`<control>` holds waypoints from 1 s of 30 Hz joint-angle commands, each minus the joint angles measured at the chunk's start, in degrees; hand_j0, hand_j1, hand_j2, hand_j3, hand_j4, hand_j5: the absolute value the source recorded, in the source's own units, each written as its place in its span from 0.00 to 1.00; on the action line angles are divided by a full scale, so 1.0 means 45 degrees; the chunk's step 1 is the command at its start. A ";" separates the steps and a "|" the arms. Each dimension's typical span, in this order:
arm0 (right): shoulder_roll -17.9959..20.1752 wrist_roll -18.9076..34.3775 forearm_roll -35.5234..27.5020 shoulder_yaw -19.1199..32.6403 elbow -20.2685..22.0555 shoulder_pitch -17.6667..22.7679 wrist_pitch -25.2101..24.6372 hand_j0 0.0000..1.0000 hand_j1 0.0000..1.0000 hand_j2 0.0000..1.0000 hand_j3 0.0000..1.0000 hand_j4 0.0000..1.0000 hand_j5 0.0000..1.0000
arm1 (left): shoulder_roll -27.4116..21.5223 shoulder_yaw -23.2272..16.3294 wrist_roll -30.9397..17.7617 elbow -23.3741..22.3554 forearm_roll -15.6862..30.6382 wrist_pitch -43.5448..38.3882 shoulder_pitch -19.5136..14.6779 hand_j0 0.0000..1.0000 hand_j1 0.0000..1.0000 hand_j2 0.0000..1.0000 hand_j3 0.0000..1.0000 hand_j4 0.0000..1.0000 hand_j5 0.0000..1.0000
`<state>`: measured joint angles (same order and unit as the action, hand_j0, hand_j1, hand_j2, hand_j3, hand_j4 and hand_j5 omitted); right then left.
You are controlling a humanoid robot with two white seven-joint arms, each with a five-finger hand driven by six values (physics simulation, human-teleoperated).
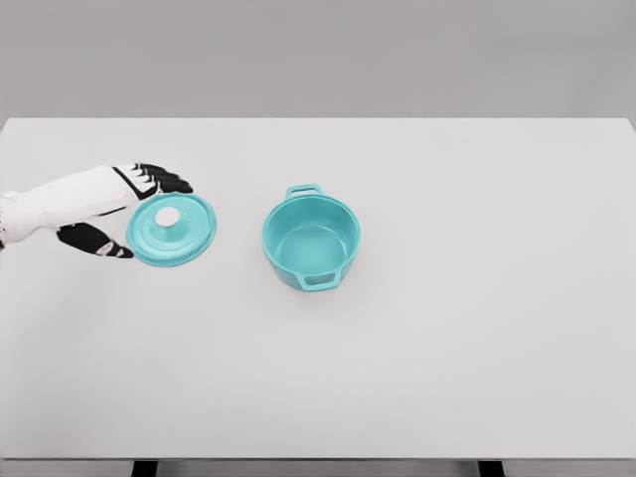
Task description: Cover the pot with left arm
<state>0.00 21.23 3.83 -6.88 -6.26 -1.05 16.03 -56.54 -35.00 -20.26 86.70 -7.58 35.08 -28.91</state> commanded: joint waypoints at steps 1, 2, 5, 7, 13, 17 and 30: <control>0.0001 -0.0011 0.0009 -0.0014 -0.0014 0.0000 0.0011 1.00 1.00 1.00 1.00 1.00 1.00 | 0.0024 -0.0210 -0.0068 0.0363 -0.0367 -0.0019 0.0000 1.00 1.00 1.00 1.00 1.00 1.00; 0.0001 -0.0011 -0.0010 0.0006 -0.0053 0.0117 0.0011 1.00 1.00 1.00 1.00 1.00 1.00 | 0.0122 -0.0190 -0.0068 -0.0006 -0.0308 -0.0019 -0.0292 1.00 1.00 1.00 1.00 1.00 1.00; 0.0001 -0.0011 -0.0010 0.0026 -0.0053 0.0117 -0.0008 1.00 1.00 1.00 1.00 1.00 1.00 | 0.0903 -0.2885 -0.0068 -0.2077 -0.0250 -0.0019 -0.2500 1.00 1.00 1.00 1.00 1.00 1.00; 0.0001 -0.0011 -0.0010 0.0026 -0.0053 0.0117 -0.0008 1.00 1.00 1.00 1.00 1.00 1.00 | 0.1117 -0.3003 -0.0068 -0.2897 -0.0289 -0.0019 -0.2617 1.00 1.00 1.00 1.00 1.00 1.00; 0.0001 -0.0011 -0.0010 0.0026 -0.0034 0.0117 -0.0008 1.00 1.00 1.00 1.00 1.00 1.00 | 0.2095 -0.3960 -0.0517 -0.3582 -0.0269 -0.0019 -0.3750 1.00 1.00 1.00 1.00 1.00 1.00; 0.0001 -0.0011 -0.0010 0.0045 -0.0053 0.0137 0.0011 1.00 1.00 1.00 1.00 1.00 1.00 | 0.2075 -0.4135 -0.1162 -0.4441 -0.0132 -0.0019 -0.3965 0.89 0.89 0.89 0.89 0.89 0.89; 0.0001 -0.0011 -0.0010 0.0026 -0.0053 0.0137 -0.0008 1.00 1.00 1.00 1.00 1.00 1.00 | 0.2974 -0.4135 -0.2334 -0.6219 -0.0347 -0.0019 -0.4629 0.89 0.89 0.89 0.89 0.89 0.89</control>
<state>0.00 21.16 3.75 -6.75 -6.49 -0.53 15.98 -44.16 -53.65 -30.35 60.47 -9.40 35.12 -49.83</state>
